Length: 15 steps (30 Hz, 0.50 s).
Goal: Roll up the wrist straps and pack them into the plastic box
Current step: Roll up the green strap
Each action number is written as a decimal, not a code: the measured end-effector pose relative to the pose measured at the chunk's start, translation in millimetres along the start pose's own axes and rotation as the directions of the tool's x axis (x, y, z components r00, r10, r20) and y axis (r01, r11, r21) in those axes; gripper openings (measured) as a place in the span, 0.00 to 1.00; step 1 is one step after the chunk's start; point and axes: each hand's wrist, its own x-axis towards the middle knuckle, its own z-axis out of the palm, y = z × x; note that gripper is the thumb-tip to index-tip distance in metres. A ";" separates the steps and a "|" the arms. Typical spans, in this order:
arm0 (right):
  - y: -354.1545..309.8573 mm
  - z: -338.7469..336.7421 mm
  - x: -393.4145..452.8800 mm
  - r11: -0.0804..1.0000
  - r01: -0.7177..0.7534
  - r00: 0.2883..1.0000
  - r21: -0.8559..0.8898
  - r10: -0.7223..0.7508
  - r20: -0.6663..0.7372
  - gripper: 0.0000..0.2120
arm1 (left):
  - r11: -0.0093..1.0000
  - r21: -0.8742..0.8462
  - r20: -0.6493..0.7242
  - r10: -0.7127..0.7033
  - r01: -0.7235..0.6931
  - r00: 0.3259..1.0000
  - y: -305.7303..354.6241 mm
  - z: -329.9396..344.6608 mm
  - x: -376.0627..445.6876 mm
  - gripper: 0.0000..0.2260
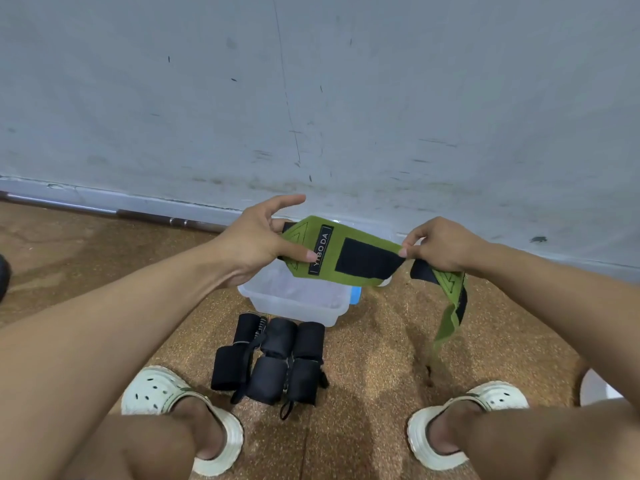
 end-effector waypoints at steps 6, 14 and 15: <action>-4.9 4.7 -6.5 0.999 0.013 0.976 0.035 -0.020 0.217 0.03 | 0.988 0.059 -0.215 0.149 -0.140 0.965 2.5 2.8 -0.8 0.43; -42.7 11.7 -24.2 0.838 -0.067 0.964 0.541 -0.086 0.253 0.09 | 0.932 -0.362 -0.274 -0.080 -0.026 0.958 3.9 5.8 11.2 0.37; -51.9 11.6 -26.7 0.747 -0.103 0.963 0.656 -0.090 0.254 0.11 | 0.963 -0.258 -0.190 -0.135 0.083 0.972 2.3 9.1 7.8 0.29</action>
